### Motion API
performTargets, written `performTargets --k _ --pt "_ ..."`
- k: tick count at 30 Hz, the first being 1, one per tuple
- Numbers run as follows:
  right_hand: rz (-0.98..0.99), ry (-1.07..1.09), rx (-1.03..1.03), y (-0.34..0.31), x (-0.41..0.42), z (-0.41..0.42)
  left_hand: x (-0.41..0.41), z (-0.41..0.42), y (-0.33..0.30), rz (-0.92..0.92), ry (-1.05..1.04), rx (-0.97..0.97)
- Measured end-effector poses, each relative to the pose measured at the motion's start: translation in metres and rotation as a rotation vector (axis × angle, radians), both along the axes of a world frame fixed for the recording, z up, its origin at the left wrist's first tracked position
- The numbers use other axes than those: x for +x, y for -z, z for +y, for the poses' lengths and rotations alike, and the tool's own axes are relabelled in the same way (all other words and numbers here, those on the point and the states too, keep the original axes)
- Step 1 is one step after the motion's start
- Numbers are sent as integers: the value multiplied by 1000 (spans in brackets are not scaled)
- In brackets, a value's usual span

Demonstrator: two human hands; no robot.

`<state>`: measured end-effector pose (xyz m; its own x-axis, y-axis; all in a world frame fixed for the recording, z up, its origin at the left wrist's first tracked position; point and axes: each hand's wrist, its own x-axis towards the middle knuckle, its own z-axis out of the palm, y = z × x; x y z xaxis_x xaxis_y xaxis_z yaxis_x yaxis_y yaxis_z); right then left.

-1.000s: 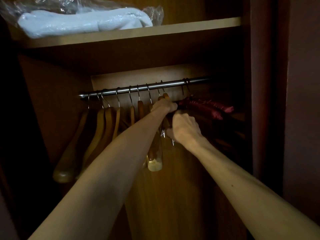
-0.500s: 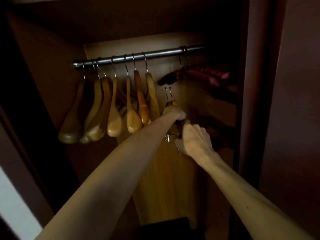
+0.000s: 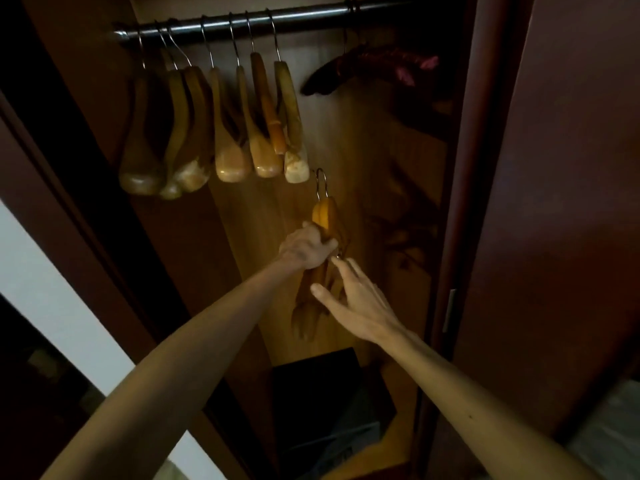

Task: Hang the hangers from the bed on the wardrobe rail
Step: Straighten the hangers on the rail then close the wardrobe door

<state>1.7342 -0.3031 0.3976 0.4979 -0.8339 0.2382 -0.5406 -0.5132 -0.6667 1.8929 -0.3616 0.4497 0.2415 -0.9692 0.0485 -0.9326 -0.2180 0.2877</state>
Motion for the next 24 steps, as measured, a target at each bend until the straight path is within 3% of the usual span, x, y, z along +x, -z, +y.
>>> performTargets --k 6,14,19,24 --pt "-35 193 -146 7 -28 -52 43 46 31 38 235 74" --pt "202 -131 46 -3 -37 -104 68 75 37 -106 420 102" --pt "310 -157 115 -14 -29 -104 69 74 33 -223 480 81" --pt "244 -179 217 -11 -28 -94 79 66 31 -277 482 2"
